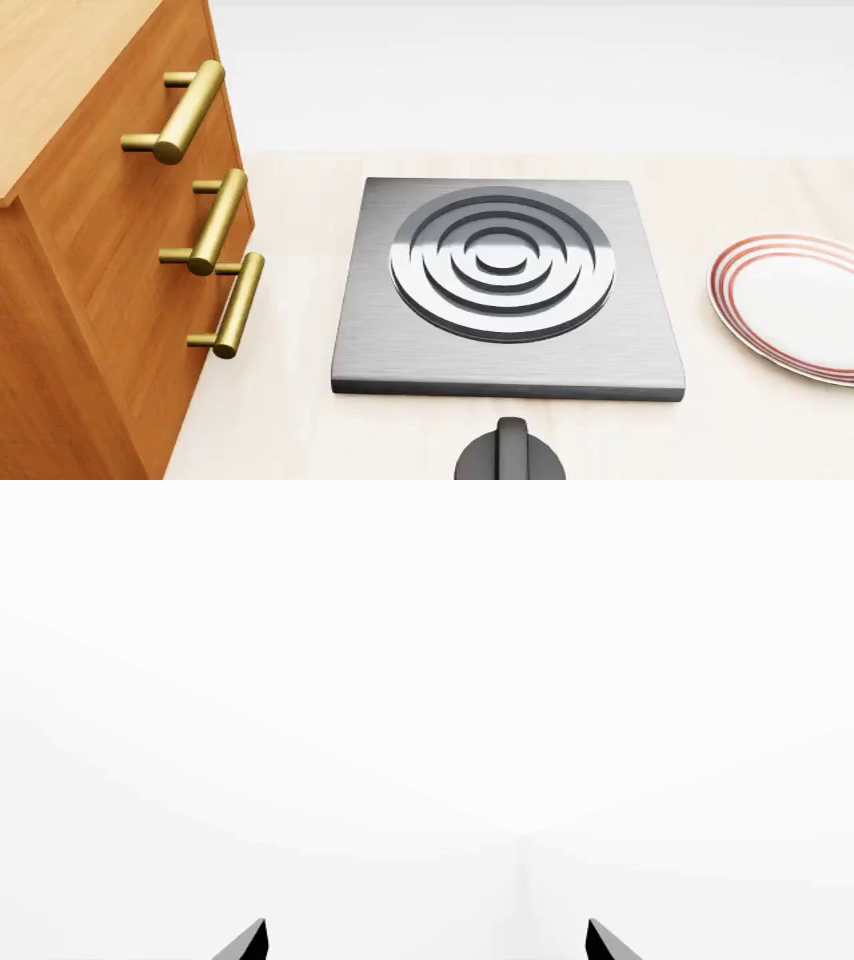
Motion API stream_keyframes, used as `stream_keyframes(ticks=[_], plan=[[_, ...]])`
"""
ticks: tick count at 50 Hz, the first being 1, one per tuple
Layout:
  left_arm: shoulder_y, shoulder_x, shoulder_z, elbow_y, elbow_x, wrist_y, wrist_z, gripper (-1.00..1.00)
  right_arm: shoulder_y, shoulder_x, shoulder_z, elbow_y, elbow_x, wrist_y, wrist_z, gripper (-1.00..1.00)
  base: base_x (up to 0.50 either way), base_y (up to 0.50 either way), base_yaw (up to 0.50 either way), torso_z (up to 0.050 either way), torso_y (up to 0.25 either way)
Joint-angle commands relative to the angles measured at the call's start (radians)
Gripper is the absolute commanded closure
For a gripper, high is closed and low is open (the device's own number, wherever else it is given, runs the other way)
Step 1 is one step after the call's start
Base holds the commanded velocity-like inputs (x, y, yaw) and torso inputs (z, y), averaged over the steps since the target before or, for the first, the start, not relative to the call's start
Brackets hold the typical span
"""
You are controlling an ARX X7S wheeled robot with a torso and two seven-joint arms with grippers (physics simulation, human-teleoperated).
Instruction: Put the bowl on the stove.
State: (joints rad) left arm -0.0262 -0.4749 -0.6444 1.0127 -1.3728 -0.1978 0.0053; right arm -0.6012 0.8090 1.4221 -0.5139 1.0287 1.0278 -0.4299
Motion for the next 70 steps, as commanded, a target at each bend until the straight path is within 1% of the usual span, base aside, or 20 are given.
stream_keyframes(ticks=[1, 14, 18, 26, 36, 44, 54, 70], plan=[[0.002, 0.021, -0.019, -0.009, 0.027, -0.004, 0.021, -1.0, -0.018, -0.024, -0.011, 0.029, -0.071, -0.006, -0.019, -1.0, 0.0, 0.0, 0.0, 0.0, 0.0], [0.007, 0.025, -0.009, -0.009, 0.037, -0.001, 0.027, -1.0, 0.024, -0.038, -0.126, 0.046, -0.114, -0.042, 0.005, -1.0, 0.0, 0.0, 0.0, 0.0, 0.0], [0.009, 0.026, -0.004, -0.007, 0.045, -0.002, 0.031, -1.0, 0.067, -0.041, -0.238, 0.073, -0.157, -0.076, 0.046, -1.0, 0.0, 0.0, 0.0, 0.0, 0.0], [0.014, 0.023, -0.006, -0.008, 0.045, 0.004, 0.033, -1.0, 0.14, -0.016, -0.338, 0.106, -0.175, -0.083, 0.107, -1.0, 0.0, 0.0, 0.0, 0.0, 0.0], [0.016, 0.021, -0.001, -0.006, 0.05, 0.008, 0.037, -1.0, 0.175, -0.012, -0.379, 0.148, -0.184, -0.086, 0.127, -1.0, 0.0, 0.0, 0.0, 0.0, 0.0], [0.016, 0.017, 0.003, -0.005, 0.052, 0.011, 0.037, -1.0, 0.219, -0.011, -0.479, 0.203, -0.232, -0.121, 0.157, -1.0, 0.0, 0.0, 0.0, 0.0, 0.0], [0.016, 0.01, 0.008, -0.002, 0.054, 0.015, 0.033, -1.0, 0.249, -0.023, -0.549, 0.236, -0.263, -0.138, 0.185, -1.0, 0.0, 0.0, 0.0, 0.0, 0.0], [0.024, 0.001, 0.012, -0.001, 0.061, 0.021, 0.033, -1.0, 0.35, -0.008, -0.692, 0.301, -0.3, -0.139, 0.246, -1.0, 0.0, 0.0, 0.0, 0.0, 0.0]])
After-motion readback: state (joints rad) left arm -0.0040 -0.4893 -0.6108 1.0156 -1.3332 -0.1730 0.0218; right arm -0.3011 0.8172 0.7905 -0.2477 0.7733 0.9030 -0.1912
